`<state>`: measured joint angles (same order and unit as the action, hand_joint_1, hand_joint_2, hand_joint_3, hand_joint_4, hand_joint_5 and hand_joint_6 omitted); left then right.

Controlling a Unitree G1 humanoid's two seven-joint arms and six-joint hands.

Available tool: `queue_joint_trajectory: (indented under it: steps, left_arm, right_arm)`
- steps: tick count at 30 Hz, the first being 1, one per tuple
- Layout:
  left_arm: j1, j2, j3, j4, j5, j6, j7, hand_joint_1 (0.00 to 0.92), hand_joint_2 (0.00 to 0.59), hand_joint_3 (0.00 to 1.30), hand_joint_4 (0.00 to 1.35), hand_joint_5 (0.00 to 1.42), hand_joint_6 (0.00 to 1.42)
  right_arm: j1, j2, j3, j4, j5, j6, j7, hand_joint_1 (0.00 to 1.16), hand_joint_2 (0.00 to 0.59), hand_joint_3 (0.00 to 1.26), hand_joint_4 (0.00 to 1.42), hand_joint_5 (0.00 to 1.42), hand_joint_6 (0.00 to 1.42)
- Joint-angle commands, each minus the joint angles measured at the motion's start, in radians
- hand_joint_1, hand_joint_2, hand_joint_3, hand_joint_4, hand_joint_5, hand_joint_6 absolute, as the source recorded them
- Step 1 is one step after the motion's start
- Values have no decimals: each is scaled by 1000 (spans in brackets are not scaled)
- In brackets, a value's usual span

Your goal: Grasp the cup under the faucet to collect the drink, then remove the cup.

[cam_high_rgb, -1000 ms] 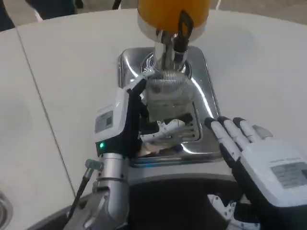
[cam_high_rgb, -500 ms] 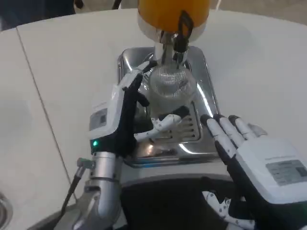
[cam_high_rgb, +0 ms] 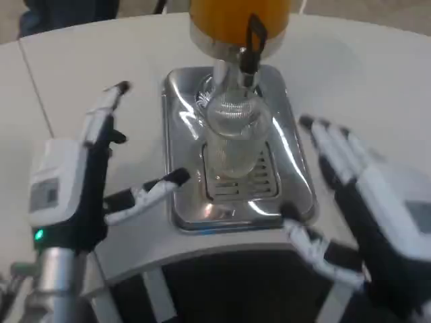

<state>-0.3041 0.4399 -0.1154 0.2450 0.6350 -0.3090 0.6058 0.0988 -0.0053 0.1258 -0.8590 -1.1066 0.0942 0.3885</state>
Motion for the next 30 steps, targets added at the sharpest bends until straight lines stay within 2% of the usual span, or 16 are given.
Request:
queue_joint_trajectory:
  steps: [1,4,6,9,12,17,22,28,30]
  left_arm:
    - [164,48,61,-187,-33,30,-132,376,68,1,1,316,358]
    - [262,58,95,-302,-40,59,-215,288,61,0,0,251,285]
    - [347,59,117,-401,-4,106,-261,195,77,0,0,224,264]
    - [469,13,129,-523,10,206,-333,12,105,0,0,113,140]
    - [549,2,113,-580,47,234,-377,0,104,0,0,36,69]
    - [592,-15,101,-624,96,220,-377,0,93,0,0,19,51]
    - [578,-19,96,-635,109,206,-384,0,91,0,0,9,45]
    - [574,-27,110,-630,109,176,-351,0,82,0,0,4,41]
    - [576,-31,119,-629,104,169,-348,0,81,0,0,0,41]
  right_arm:
    - [-118,52,-3,69,39,72,-22,482,513,0,0,0,65]
    - [-230,66,-2,124,64,119,-19,479,514,0,0,0,65]
    - [-300,88,-1,155,82,161,-24,478,515,0,0,0,65]
    - [-364,138,15,201,128,230,-61,478,519,0,0,0,65]
    - [-397,148,39,216,161,268,-100,478,521,0,0,0,65]
    - [-421,136,72,235,239,291,-156,478,523,0,0,0,65]
    - [-440,141,69,234,336,318,-201,486,516,0,0,0,77]
    - [-430,116,83,252,376,308,-267,490,515,0,0,0,77]
    - [-449,108,76,273,403,323,-259,492,515,0,0,0,73]
